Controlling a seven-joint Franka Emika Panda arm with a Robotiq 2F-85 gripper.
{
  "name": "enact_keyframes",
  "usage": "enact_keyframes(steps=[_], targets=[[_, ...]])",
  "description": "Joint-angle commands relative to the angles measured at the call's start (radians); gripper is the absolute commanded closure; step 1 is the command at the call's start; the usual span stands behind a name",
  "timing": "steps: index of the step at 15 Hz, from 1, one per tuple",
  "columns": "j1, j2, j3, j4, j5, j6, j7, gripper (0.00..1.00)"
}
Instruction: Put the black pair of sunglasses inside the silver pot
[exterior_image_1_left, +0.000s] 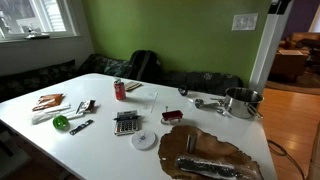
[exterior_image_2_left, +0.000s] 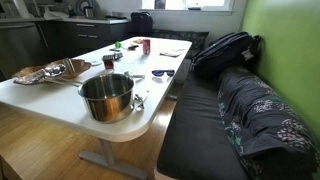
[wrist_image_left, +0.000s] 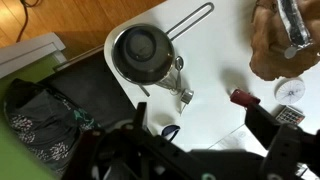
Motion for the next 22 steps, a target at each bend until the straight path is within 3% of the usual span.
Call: enact_keyframes(steps=[1,3,8,12,15,16,18,21,22], targets=[[0.0,0.001,0.0,0.002,0.0,-0.002,0.0,0.0],[0.0,0.001,0.0,0.002,0.0,-0.002,0.0,0.0],[-0.08,0.103,0.023,-0.087,-0.065,0.405,0.169,0.0],[-0.132,0.326,0.037,-0.122,-0.108,0.686,0.276,0.0],[-0.13,0.539,0.016,-0.056,-0.086,0.713,0.286,0.0],[-0.12,0.403,0.016,-0.123,-0.09,0.699,0.267,0.0],[-0.116,0.507,0.006,-0.088,-0.09,0.716,0.271,0.0],[-0.113,0.551,0.002,-0.052,-0.089,0.717,0.274,0.0],[-0.12,0.578,0.017,-0.037,-0.131,0.735,0.394,0.0]])
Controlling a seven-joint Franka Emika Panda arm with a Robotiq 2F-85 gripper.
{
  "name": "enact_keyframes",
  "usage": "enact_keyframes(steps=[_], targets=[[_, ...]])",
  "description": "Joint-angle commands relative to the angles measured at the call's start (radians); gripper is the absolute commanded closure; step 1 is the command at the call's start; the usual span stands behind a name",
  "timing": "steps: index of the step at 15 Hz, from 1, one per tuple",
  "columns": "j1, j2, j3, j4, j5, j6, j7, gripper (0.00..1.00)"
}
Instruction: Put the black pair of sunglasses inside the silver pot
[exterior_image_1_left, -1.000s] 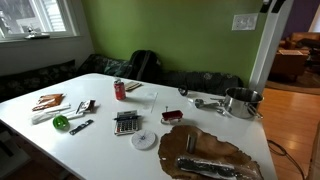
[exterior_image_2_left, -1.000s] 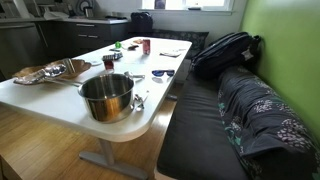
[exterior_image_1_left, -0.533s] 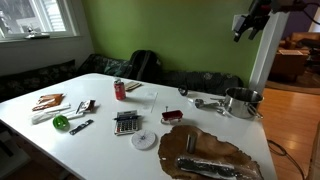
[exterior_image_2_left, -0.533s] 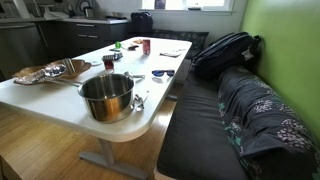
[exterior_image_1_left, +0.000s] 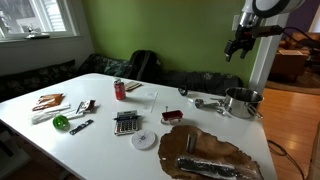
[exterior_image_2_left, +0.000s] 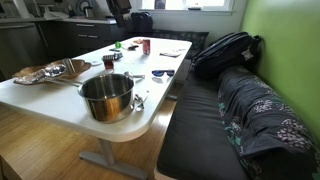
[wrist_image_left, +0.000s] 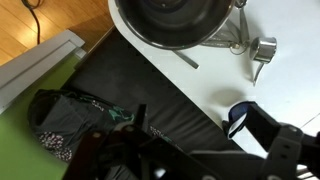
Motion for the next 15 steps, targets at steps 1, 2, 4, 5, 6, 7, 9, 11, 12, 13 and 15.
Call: enact_keyframes(steps=[1,2,4,5,6,7,9,11,12,13,15], targets=[[-0.005,0.074,0.009,0.04,-0.092,0.065,0.225,0.0],[0.001,0.153,0.012,0.095,-0.099,0.124,0.29,0.0],[0.027,0.26,0.013,0.181,-0.136,0.199,0.436,0.0],[0.052,0.309,-0.001,0.231,-0.151,0.216,0.48,0.0],[0.084,0.367,-0.027,0.283,-0.183,0.24,0.537,0.0],[0.119,0.428,-0.052,0.345,-0.188,0.239,0.563,0.0],[0.138,0.544,-0.047,0.472,-0.205,0.225,0.621,0.0],[0.23,0.656,-0.124,0.597,-0.157,0.217,0.615,0.0],[0.211,0.536,-0.112,0.46,-0.122,0.231,0.553,0.0],[0.233,0.587,-0.127,0.514,-0.12,0.231,0.563,0.0],[0.252,0.646,-0.139,0.574,-0.118,0.232,0.572,0.0]])
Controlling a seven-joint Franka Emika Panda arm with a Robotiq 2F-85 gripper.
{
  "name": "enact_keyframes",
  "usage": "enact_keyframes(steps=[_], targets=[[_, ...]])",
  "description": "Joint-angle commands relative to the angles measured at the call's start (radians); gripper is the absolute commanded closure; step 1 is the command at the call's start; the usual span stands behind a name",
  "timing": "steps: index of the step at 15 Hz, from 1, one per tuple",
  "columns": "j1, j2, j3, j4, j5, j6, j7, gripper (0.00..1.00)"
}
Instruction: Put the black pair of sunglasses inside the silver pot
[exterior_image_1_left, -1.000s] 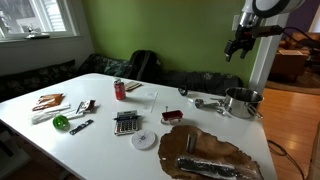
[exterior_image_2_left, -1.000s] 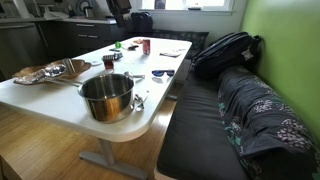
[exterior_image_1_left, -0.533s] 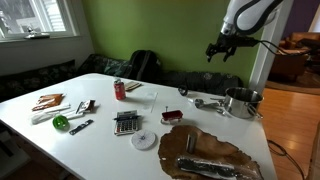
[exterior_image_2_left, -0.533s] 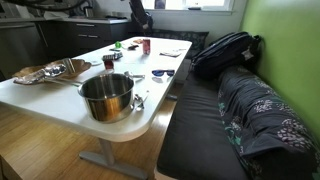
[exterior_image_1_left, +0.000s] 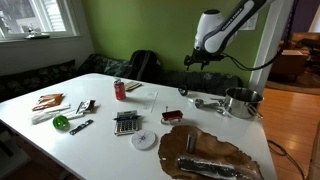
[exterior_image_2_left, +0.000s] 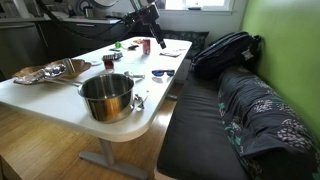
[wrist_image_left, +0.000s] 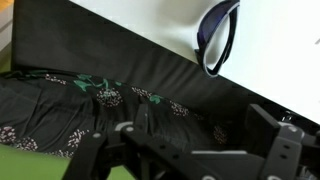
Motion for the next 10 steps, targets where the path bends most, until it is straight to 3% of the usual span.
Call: enact_keyframes(steps=[1,3,4,5,6,7,10], targets=[[0.035,0.012,-0.038,0.009,0.046,0.004,-0.032,0.0],[0.034,0.015,-0.042,0.017,0.046,0.004,-0.032,0.0],[0.009,0.046,0.0,0.044,0.098,0.007,-0.053,0.0],[0.017,0.101,-0.002,0.095,0.123,0.008,-0.042,0.0],[-0.014,0.134,0.044,0.128,0.189,0.014,-0.084,0.0],[0.006,0.187,0.018,0.186,0.204,0.011,-0.06,0.0],[-0.015,0.326,0.043,0.345,0.296,-0.044,-0.084,0.0]])
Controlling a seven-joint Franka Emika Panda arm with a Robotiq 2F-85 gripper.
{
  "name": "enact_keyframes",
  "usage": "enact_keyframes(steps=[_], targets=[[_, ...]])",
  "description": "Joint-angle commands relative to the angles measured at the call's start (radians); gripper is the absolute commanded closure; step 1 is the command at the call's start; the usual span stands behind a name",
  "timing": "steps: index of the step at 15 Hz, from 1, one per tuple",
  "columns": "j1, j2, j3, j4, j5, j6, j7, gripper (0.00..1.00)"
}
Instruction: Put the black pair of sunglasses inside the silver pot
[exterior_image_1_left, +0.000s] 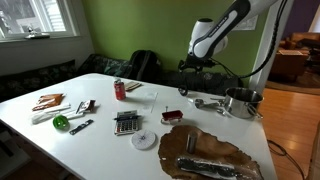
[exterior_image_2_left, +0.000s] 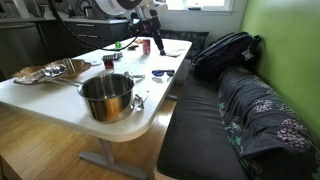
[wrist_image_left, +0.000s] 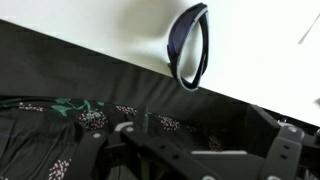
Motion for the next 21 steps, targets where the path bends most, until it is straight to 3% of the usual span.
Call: enact_keyframes(steps=[1,5,7,16,17,21], targets=[[-0.018,0.205,0.01,0.236,0.105,-0.062,-0.029,0.0],[-0.044,0.327,0.019,0.397,0.164,-0.157,-0.045,0.0],[-0.051,0.366,0.021,0.467,0.176,-0.21,-0.051,0.27],[-0.066,0.393,0.019,0.605,0.165,-0.522,-0.057,0.95],[-0.064,0.392,0.013,0.613,0.162,-0.546,-0.049,1.0],[-0.062,0.31,0.004,0.571,0.158,-0.541,-0.046,0.98]])
